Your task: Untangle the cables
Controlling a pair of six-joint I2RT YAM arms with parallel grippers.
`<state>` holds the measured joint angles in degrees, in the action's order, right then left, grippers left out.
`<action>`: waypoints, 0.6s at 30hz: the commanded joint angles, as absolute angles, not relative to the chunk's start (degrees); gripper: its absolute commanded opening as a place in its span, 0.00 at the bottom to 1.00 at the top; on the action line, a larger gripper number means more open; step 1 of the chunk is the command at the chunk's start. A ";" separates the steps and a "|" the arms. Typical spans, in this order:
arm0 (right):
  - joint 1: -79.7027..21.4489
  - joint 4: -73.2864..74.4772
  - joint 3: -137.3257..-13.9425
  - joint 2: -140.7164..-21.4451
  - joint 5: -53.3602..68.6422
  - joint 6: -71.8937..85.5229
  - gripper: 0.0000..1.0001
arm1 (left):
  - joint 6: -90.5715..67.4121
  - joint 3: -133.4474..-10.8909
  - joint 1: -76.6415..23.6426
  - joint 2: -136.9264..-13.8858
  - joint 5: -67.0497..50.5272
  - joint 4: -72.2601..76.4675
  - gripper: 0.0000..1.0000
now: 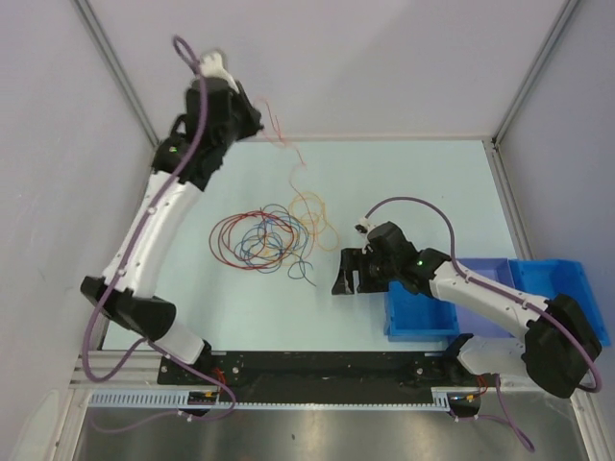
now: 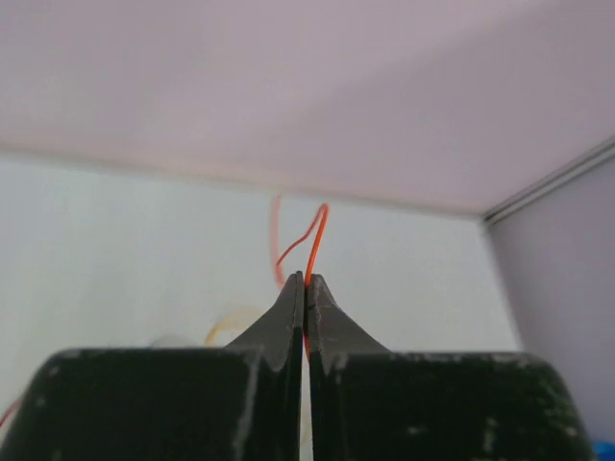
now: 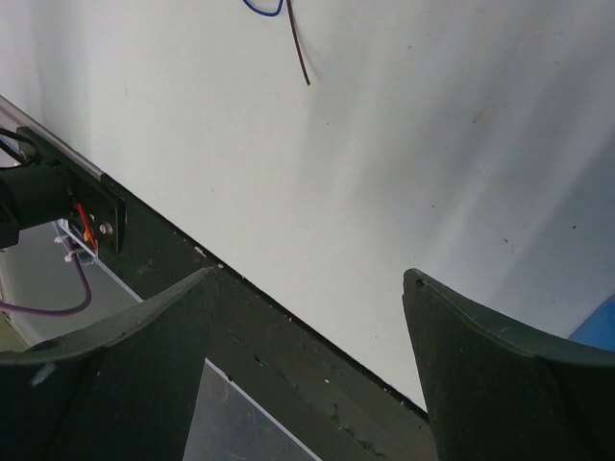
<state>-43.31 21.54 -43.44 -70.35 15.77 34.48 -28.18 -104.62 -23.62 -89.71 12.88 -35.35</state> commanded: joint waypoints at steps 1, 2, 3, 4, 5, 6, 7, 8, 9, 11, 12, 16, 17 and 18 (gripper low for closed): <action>-44.12 23.12 -45.18 -67.07 13.54 35.42 0.82 | -22.51 -125.39 -26.97 -86.04 8.19 -38.50 0.00; -44.30 23.20 -45.18 -66.63 13.45 35.42 0.82 | -21.02 -127.33 -27.50 -85.96 6.52 -37.45 0.00; -44.21 23.29 -45.09 -65.66 13.45 35.42 0.82 | -20.66 -129.18 -28.03 -85.09 4.15 -34.92 0.00; -44.21 23.29 -45.17 -64.87 13.36 35.42 0.82 | -20.65 -129.03 -28.47 -84.21 3.44 -33.76 0.00; -44.21 23.38 -45.18 -64.17 13.45 35.33 0.82 | -21.35 -128.24 -28.48 -83.33 2.99 -32.79 0.00; -44.12 23.38 -45.18 -62.51 13.45 35.33 0.82 | -21.88 -125.80 -28.48 -81.58 2.81 -31.83 0.00; -44.03 23.38 -45.18 -61.71 13.88 35.07 0.82 | -22.49 -124.12 -28.48 -80.69 2.55 -31.56 0.00; -43.51 23.38 -45.18 -60.83 14.32 34.98 0.82 | -22.59 -122.10 -28.48 -79.81 2.11 -31.12 0.01; -43.16 23.55 -45.18 -59.60 14.67 34.81 0.83 | -22.67 -116.86 -28.48 -77.19 1.59 -29.55 0.00; -42.37 23.29 -45.79 -56.79 15.90 34.11 0.83 | -22.85 -110.51 -28.48 -74.37 -0.60 -27.26 0.00; -42.28 22.68 -46.14 -55.82 16.60 33.58 0.83 | -22.85 -104.48 -28.48 -73.05 -2.01 -26.20 0.00; -41.22 21.54 -48.69 -49.50 18.63 32.61 0.84 | -21.62 -90.03 -28.48 -65.68 -12.35 -19.45 0.00; -40.96 21.19 -49.21 -48.61 18.72 32.87 0.84 | -21.27 -87.13 -28.48 -64.78 -13.87 -18.55 0.01; -40.26 20.14 -49.74 -47.47 18.81 33.05 0.85 | -21.18 -82.05 -28.48 -63.82 -14.50 -18.20 0.01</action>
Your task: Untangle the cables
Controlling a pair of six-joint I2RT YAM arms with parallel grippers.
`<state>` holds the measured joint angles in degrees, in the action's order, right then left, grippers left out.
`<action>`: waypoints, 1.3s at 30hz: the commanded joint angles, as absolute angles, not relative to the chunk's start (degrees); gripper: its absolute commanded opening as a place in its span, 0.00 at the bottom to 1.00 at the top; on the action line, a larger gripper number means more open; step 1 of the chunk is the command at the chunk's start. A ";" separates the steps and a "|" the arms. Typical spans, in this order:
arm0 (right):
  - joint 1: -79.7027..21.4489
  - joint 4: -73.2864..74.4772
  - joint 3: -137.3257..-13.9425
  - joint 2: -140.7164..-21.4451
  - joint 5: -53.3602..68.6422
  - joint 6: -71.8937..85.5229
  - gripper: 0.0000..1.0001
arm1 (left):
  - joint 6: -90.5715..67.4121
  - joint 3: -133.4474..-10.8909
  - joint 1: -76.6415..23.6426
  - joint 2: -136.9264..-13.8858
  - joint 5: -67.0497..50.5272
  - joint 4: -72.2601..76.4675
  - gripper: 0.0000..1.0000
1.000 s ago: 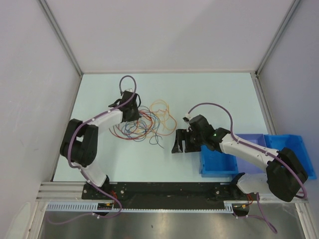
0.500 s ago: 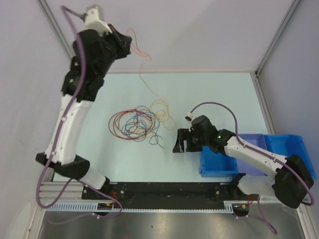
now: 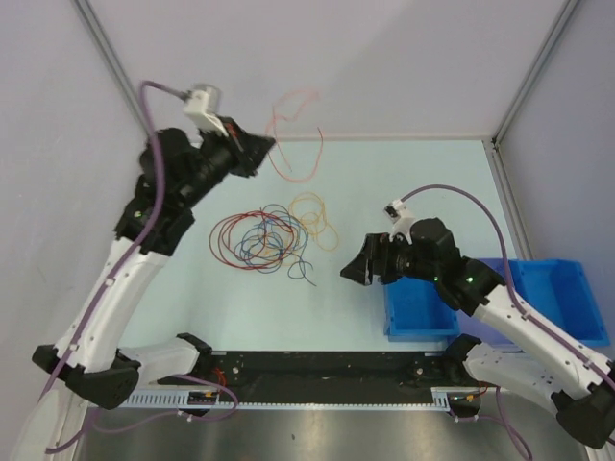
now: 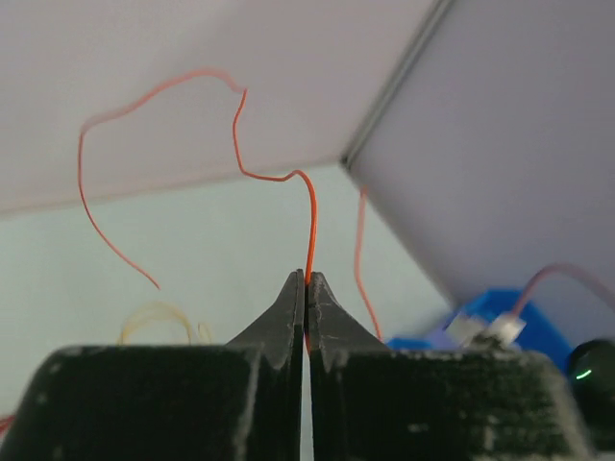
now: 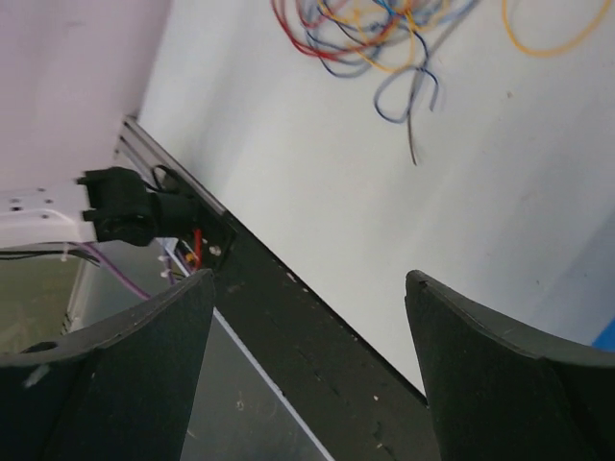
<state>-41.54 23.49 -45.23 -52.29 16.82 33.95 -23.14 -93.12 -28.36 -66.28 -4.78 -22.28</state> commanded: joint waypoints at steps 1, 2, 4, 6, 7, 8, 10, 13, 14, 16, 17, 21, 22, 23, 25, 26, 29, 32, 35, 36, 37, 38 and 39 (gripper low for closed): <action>-39.91 19.60 -50.01 -46.07 18.81 33.31 0.85 | -21.36 -79.48 -28.48 -62.59 -15.46 -17.58 0.01; -39.55 18.99 -50.10 -45.27 18.63 34.01 0.86 | -21.44 -74.32 -28.48 -61.97 -15.73 -17.23 0.01; -37.80 18.90 -50.27 -44.56 17.41 35.15 0.86 | -23.11 -68.58 -28.48 -60.74 -16.26 -16.35 0.00; -35.96 19.60 -50.19 -44.56 15.57 37.26 0.85 | -25.82 -59.27 -28.56 -58.80 -18.97 -12.76 0.00; -35.43 19.95 -50.19 -44.73 14.77 38.05 0.85 | -26.71 -56.45 -28.56 -58.19 -19.85 -11.61 0.00; -34.90 20.73 -50.19 -46.22 14.07 38.93 0.85 | -27.50 -51.73 -28.56 -57.40 -20.73 -9.69 0.00; -33.23 21.53 -50.19 -48.59 13.53 41.74 0.84 | -28.56 -48.44 -28.65 -56.61 -20.83 -9.06 0.00; -32.35 21.97 -50.19 -54.30 14.94 45.17 0.84 | -28.30 -44.57 -28.83 -54.94 -19.78 -9.84 0.00; -32.34 21.36 -50.19 -55.80 15.20 45.96 0.84 | -28.21 -42.99 -28.83 -54.41 -19.69 -9.93 0.00; -32.69 19.78 -50.27 -59.49 16.61 47.19 0.83 | -28.30 -41.58 -29.00 -53.44 -19.08 -10.37 0.00; -32.78 18.38 -50.19 -60.55 16.70 47.63 0.83 | -28.56 -40.01 -29.00 -53.18 -18.64 -10.37 0.00; -32.52 16.00 -50.27 -64.85 15.65 48.69 0.81 | -30.40 -36.57 -29.35 -52.47 -16.96 -9.49 0.00; -32.35 15.74 -50.27 -66.69 15.64 48.43 0.81 | -30.76 -36.13 -29.44 -52.56 -16.35 -9.14 0.00; -32.08 15.30 -50.62 -68.01 15.73 48.17 0.81 | -31.02 -35.60 -29.53 -52.65 -16.09 -8.97 0.00; -31.73 15.29 -51.15 -71.61 15.99 47.73 0.80 | -31.29 -35.42 -29.79 -53.08 -15.21 -8.88 0.00; -31.55 14.68 -51.41 -72.67 16.95 47.64 0.79 | -31.29 -35.42 -29.79 -53.17 -14.86 -8.88 0.00; -32.17 13.10 -52.47 -77.15 17.67 47.03 0.73 | -30.68 -35.51 -29.79 -54.05 -14.33 -8.79 0.00; -33.40 12.66 -54.05 -81.28 17.31 46.58 0.71 | -30.32 -35.77 -29.88 -55.19 -13.89 -8.88 0.00; -33.66 10.38 -54.14 -84.80 18.97 48.68 0.70 | -30.59 -35.42 -29.97 -55.55 -13.71 -8.79 0.00; -33.66 9.68 -54.14 -85.60 19.59 50.69 0.70 | -30.59 -35.33 -30.14 -55.63 -13.62 -8.53 0.00; -33.92 8.71 -54.14 -86.30 19.95 52.10 0.69 | -30.59 -35.25 -30.32 -55.63 -13.54 -8.53 0.00; -34.01 8.61 -54.14 -87.27 19.43 53.34 0.70 | -30.59 -35.07 -30.58 -55.63 -13.27 -8.61 0.00; -34.36 8.61 -54.23 -87.62 18.81 55.96 0.71 | -30.59 -35.07 -30.67 -55.20 -13.10 -8.53 0.00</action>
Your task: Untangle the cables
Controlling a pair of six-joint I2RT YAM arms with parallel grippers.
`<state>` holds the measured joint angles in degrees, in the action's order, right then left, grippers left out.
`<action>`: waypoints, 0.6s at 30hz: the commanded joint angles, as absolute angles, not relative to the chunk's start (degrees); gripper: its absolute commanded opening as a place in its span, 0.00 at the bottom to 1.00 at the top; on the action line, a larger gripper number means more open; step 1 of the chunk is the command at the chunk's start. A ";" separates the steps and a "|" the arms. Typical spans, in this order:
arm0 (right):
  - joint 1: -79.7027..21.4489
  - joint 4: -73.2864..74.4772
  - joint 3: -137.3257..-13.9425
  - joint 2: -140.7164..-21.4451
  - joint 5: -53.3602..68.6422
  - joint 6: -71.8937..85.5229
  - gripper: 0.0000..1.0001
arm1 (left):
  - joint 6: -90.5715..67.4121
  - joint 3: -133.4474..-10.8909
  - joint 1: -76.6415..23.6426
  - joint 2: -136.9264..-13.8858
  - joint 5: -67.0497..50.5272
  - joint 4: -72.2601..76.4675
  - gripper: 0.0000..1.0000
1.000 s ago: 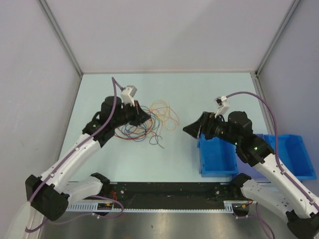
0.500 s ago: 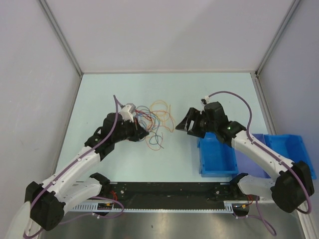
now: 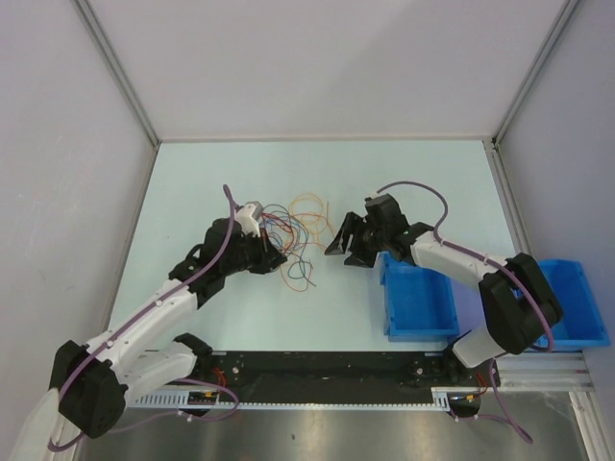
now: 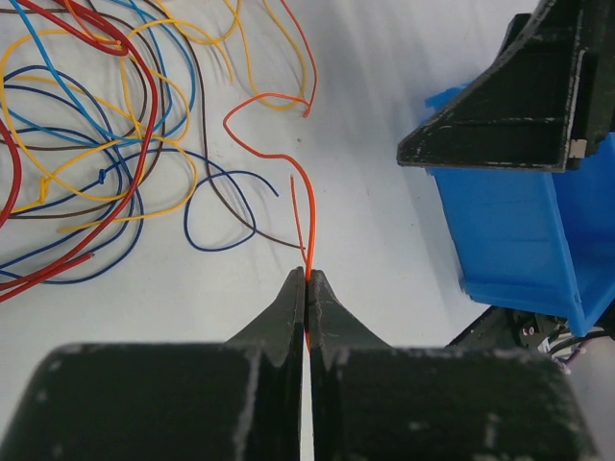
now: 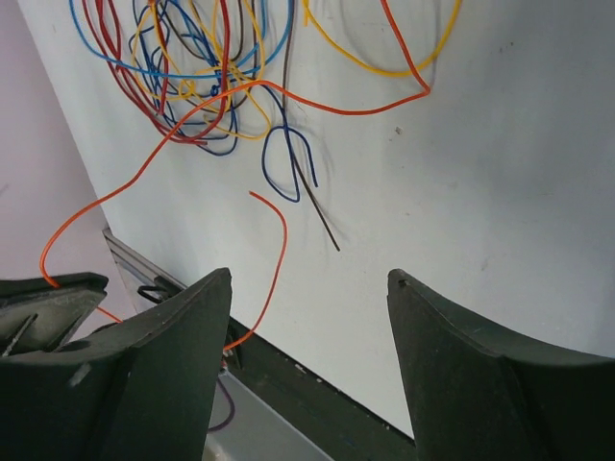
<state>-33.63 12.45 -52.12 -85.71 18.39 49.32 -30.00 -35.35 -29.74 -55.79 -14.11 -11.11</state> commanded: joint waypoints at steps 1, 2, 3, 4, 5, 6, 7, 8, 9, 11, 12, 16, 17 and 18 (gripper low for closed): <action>-34.97 8.61 -54.23 -87.89 18.20 57.29 0.72 | -30.67 -34.81 -30.85 -55.02 -13.01 -8.44 0.00; -35.24 8.35 -54.23 -88.06 17.15 58.44 0.72 | -30.93 -34.72 -31.11 -54.85 -13.01 -8.35 0.00; -35.51 8.09 -54.14 -88.59 16.70 60.01 0.73 | -31.02 -34.54 -31.37 -54.32 -12.92 -8.09 0.00; -35.77 7.65 -54.14 -88.59 16.09 62.20 0.73 | -31.11 -34.45 -31.64 -54.06 -12.75 -7.91 0.00; -36.21 7.21 -54.14 -88.85 15.04 63.62 0.75 | -31.20 -34.37 -32.25 -53.88 -12.57 -7.91 0.00; -36.30 6.77 -54.14 -89.21 14.51 64.85 0.76 | -31.20 -34.37 -32.60 -53.09 -11.87 -8.08 0.00; -36.30 6.16 -54.14 -89.38 13.46 67.30 0.77 | -31.20 -34.28 -32.96 -52.74 -11.34 -8.26 0.00; -36.39 5.63 -54.14 -89.73 13.19 68.46 0.79 | -31.20 -34.28 -33.57 -52.21 -10.82 -8.61 0.00; -36.39 5.10 -54.14 -90.35 12.84 69.42 0.79 | -31.20 -34.19 -33.84 -51.69 -10.29 -8.70 0.00; -36.39 3.35 -54.14 -91.23 12.22 72.32 0.80 | -31.55 -33.58 -34.36 -49.84 -9.67 -9.14 0.00; -36.39 2.82 -54.14 -91.75 12.04 73.29 0.81 | -31.81 -33.31 -34.71 -49.05 -9.49 -9.23 0.00; -36.30 1.15 -54.14 -95.44 11.34 76.72 0.83 | -33.13 -31.21 -35.68 -45.71 -8.18 -9.49 0.00; -36.39 0.79 -54.14 -95.88 11.08 77.42 0.83 | -33.66 -30.68 -36.12 -44.49 -8.17 -9.23 0.00; -36.30 0.44 -54.23 -96.41 10.99 77.69 0.83 | -33.84 -30.24 -36.38 -43.95 -8.09 -9.14 0.00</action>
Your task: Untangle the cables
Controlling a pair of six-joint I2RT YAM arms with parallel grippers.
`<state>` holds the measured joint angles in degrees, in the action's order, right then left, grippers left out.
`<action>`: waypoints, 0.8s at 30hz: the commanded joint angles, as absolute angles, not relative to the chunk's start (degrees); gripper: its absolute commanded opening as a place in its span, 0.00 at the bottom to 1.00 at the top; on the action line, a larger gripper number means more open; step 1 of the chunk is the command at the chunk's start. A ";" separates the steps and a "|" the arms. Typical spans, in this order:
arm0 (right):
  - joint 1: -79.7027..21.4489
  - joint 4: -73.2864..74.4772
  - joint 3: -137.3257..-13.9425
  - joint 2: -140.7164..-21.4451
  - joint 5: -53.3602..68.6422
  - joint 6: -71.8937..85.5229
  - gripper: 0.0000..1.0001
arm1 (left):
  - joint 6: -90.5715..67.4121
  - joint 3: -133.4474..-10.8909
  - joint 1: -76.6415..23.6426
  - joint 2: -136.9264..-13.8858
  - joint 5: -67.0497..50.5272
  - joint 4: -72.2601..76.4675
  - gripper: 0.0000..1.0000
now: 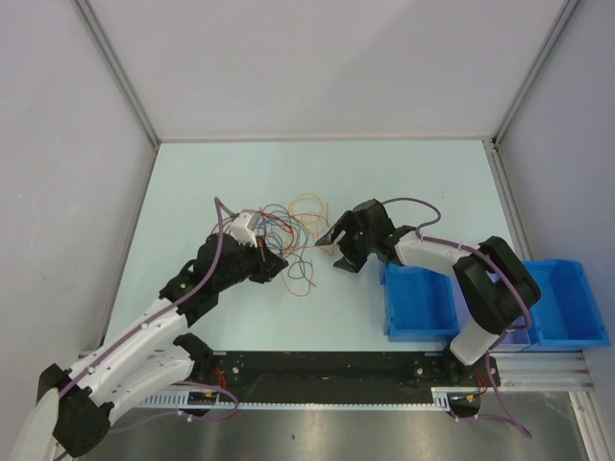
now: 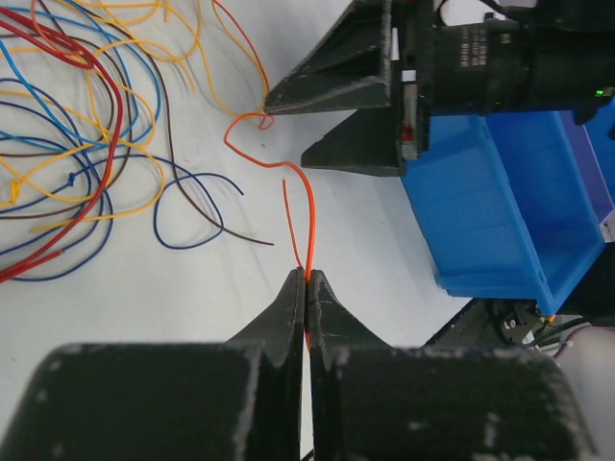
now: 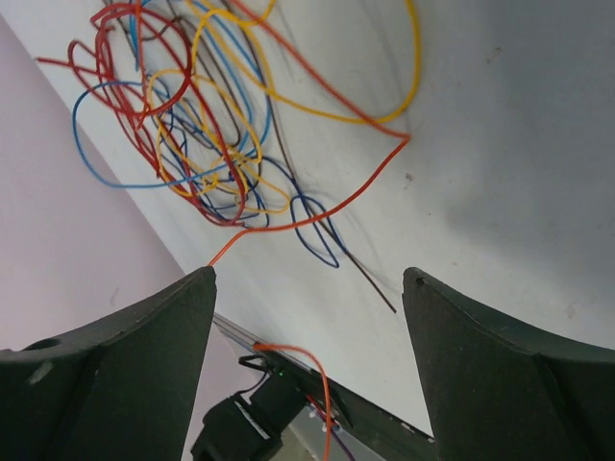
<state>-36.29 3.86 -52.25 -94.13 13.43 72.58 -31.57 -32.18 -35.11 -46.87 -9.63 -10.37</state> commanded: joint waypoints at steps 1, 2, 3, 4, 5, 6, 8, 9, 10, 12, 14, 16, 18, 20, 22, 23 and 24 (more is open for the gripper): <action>-36.30 -1.56 -54.23 -96.85 10.81 77.96 0.83 | -34.10 -29.45 -36.56 -43.42 -8.09 -9.05 0.00; -36.30 -2.10 -54.23 -97.64 10.72 78.48 0.83 | -34.19 -29.10 -36.91 -42.72 -8.00 -9.14 0.00; -36.30 -2.98 -54.23 -98.17 10.72 78.83 0.83 | -34.28 -28.83 -37.18 -42.45 -7.82 -9.14 0.00; -36.39 -3.42 -54.23 -98.61 10.72 79.01 0.82 | -34.19 -28.39 -37.35 -42.10 -7.82 -9.23 0.00; -36.39 -3.86 -54.23 -99.22 10.81 79.27 0.82 | -34.10 -28.21 -37.44 -41.75 -7.82 -9.32 0.00; -36.56 -5.00 -54.23 -99.58 10.98 79.63 0.82 | -34.10 -28.04 -37.62 -41.57 -7.82 -9.23 0.00; -36.91 -5.19 -54.84 -100.80 11.69 79.80 0.80 | -34.01 -27.60 -37.88 -41.48 -7.73 -9.14 0.00; -37.09 -5.19 -55.02 -101.07 11.69 79.89 0.79 | -34.01 -27.51 -37.97 -41.66 -7.82 -8.97 0.00; -37.44 -5.27 -55.19 -101.34 11.34 79.89 0.78 | -34.01 -27.51 -38.14 -41.83 -7.74 -8.96 0.00; -37.44 -5.27 -55.28 -101.60 11.16 79.89 0.75 | -33.93 -27.60 -38.41 -42.01 -7.65 -8.70 0.00; -37.35 -5.10 -55.72 -101.78 10.81 79.72 0.68 | -33.84 -27.60 -38.85 -41.84 -7.38 -8.79 0.00; -37.35 -4.22 -56.25 -102.13 10.46 79.37 0.61 | -33.84 -27.60 -39.11 -41.40 -7.12 -8.79 0.00; -37.35 -3.69 -56.86 -102.22 10.11 79.01 0.51 | -33.75 -27.42 -39.20 -41.31 -6.94 -8.70 0.00; -37.44 -3.43 -57.39 -102.83 10.19 78.66 0.35 | -33.66 -27.33 -39.37 -41.13 -6.94 -8.70 0.00; -37.44 -3.43 -57.74 -103.18 10.55 78.49 0.13 | -33.66 -27.33 -39.55 -41.05 -6.94 -8.61 0.00; -37.44 -3.43 -57.83 -103.36 10.72 78.49 0.04 | -33.49 -27.33 -39.64 -40.96 -6.94 -8.61 0.00; -37.53 -3.60 -57.92 -103.53 11.07 78.49 0.00 | -33.57 -27.33 -39.73 -40.78 -6.94 -8.70 0.00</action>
